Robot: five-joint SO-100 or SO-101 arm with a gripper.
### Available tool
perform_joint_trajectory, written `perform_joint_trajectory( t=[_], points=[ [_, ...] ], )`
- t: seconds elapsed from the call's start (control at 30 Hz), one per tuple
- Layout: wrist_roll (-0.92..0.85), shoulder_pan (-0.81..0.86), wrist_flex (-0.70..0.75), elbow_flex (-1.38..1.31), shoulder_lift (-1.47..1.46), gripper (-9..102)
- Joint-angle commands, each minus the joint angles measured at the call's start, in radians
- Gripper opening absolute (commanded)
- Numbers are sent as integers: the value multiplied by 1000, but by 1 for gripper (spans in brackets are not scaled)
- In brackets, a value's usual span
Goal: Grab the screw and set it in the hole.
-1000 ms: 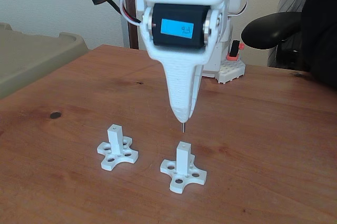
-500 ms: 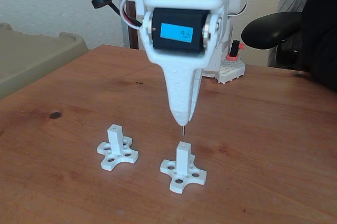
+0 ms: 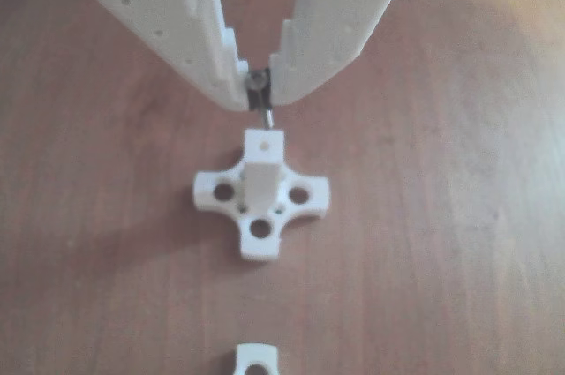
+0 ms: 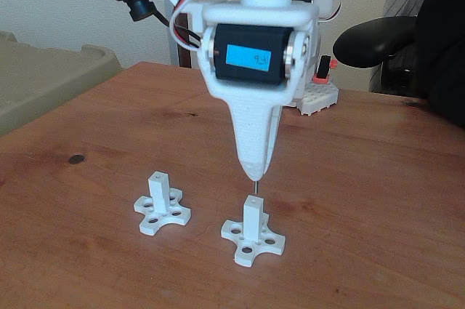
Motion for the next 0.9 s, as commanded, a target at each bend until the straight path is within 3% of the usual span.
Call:
perform_joint_trajectory(
  t=[0.0, 0.87],
  points=[
    [9, -12, -14, -12, 20, -4],
    [2, -3, -25, -11, 3, -4]
  ],
)
